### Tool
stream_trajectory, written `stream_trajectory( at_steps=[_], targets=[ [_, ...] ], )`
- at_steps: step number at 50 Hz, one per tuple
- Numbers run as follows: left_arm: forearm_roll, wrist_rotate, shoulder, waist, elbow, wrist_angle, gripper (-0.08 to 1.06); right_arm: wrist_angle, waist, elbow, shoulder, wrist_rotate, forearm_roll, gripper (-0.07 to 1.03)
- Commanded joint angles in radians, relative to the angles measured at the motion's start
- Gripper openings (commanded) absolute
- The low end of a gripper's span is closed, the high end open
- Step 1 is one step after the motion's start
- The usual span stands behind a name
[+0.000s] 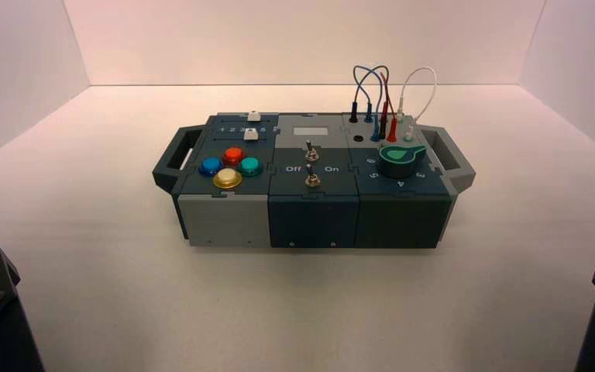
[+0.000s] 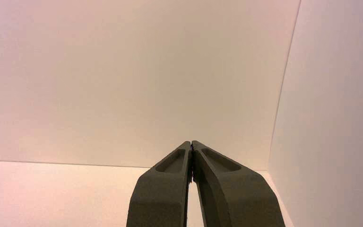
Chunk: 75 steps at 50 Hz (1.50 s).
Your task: Flip the bottom switch on with the right gripper.
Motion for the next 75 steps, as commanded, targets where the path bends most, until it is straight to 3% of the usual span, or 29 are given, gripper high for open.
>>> stream_trajectory(
  at_steps=[1,7,14,21,35,41,50,61,65,75],
  targets=[
    [0.0,0.003,0.009,0.002,-0.037,0.003,-0.03,-0.003,0.005,-0.034,0.005,-0.002,-0.003,-0.02],
    [0.0,0.005,0.017,0.002,-0.048,0.041,-0.03,0.015,0.011,-0.035,0.005,-0.002,-0.002,-0.02],
    [-0.003,0.0,0.077,-0.041,-0.117,0.268,-0.03,0.106,0.018,-0.055,0.011,-0.002,-0.002,-0.02],
    [-0.003,0.0,0.155,-0.11,-0.175,0.393,-0.03,0.141,0.032,-0.064,0.023,-0.002,-0.002,-0.02],
    [-0.015,-0.005,0.433,-0.235,-0.293,0.692,-0.03,0.275,0.16,-0.11,0.097,0.002,0.003,-0.02],
    [-0.023,-0.006,0.529,-0.267,-0.314,0.741,-0.03,0.333,0.232,-0.133,0.141,0.005,0.006,-0.02],
    [-0.057,-0.017,0.661,-0.318,-0.348,0.808,-0.03,0.426,0.336,-0.178,0.232,0.005,0.021,-0.02],
    [-0.081,-0.038,0.758,-0.339,-0.362,0.836,-0.03,0.489,0.431,-0.21,0.308,0.005,0.029,-0.02],
    [-0.106,-0.043,0.819,-0.341,-0.376,0.845,-0.03,0.528,0.489,-0.227,0.357,0.005,0.052,-0.02],
    [-0.15,-0.043,0.888,-0.344,-0.383,0.848,-0.03,0.568,0.537,-0.242,0.385,0.006,0.072,-0.02]
  ],
)
